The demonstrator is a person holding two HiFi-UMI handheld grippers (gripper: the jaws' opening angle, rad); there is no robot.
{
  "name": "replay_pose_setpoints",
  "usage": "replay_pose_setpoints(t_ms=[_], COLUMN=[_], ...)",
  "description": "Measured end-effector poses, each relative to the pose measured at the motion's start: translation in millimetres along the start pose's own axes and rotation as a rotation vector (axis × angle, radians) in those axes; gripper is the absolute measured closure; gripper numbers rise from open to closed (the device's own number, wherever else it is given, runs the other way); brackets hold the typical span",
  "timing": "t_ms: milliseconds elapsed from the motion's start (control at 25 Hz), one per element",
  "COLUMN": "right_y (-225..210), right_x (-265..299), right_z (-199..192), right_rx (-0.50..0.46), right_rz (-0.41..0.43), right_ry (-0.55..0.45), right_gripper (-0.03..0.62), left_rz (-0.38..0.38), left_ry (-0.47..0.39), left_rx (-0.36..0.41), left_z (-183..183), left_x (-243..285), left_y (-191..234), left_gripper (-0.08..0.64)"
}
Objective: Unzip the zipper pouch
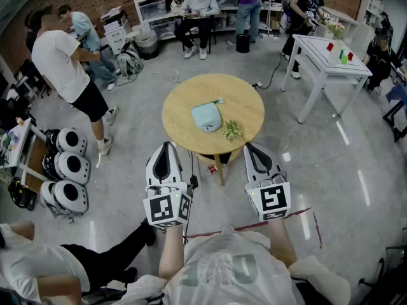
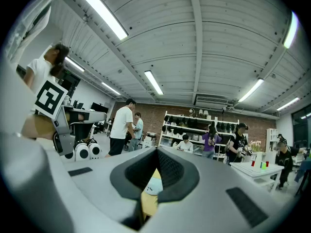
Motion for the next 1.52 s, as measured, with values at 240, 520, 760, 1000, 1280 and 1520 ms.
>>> replay_pose_setpoints(t_ms=[240,520,760,1000,1280,1520], right_y=[-3,0,1,1,-4,-24], right_x=[0,1,-3,11,51,107], right_z=[-6,-15,-21,-34,-40,-47], right_rx=[-0.009,0.007,0.04,0.054,0.009,0.011], right_rz=[0.002,0.023,0.024,0.041,0.03,0.008], right_ry=[0.01,0.026,0.031,0.051,0.085,0.106], right_gripper=[0.563,0.563,0.563,0.563,0.563,0.563], left_rz=[-0.002,-0.005,0.009,0.038,0.054,0.061], left_ry=[-0.001,0.011,0.042,0.054,0.048,0.054], left_rx=[-0.01,-0.017,-0.032,-0.057,-0.054,-0.067], left_z=[-4,-12,-19,-31,-41,-57], left_x=[1,2,-6,6,51,101], left_y=[-5,-11,-10,-2,15,34], left_gripper=[0.535,0.534,0.534,0.534,0.534,0.534])
Point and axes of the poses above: the fingertips, and each gripper's own axes: x forward along the fingers, y to its left, z out of its top, the point moved 1 cm from there along -x, backward along the fingers, and after that the axes turned 2 degrees about x, right-handed, at the moved point
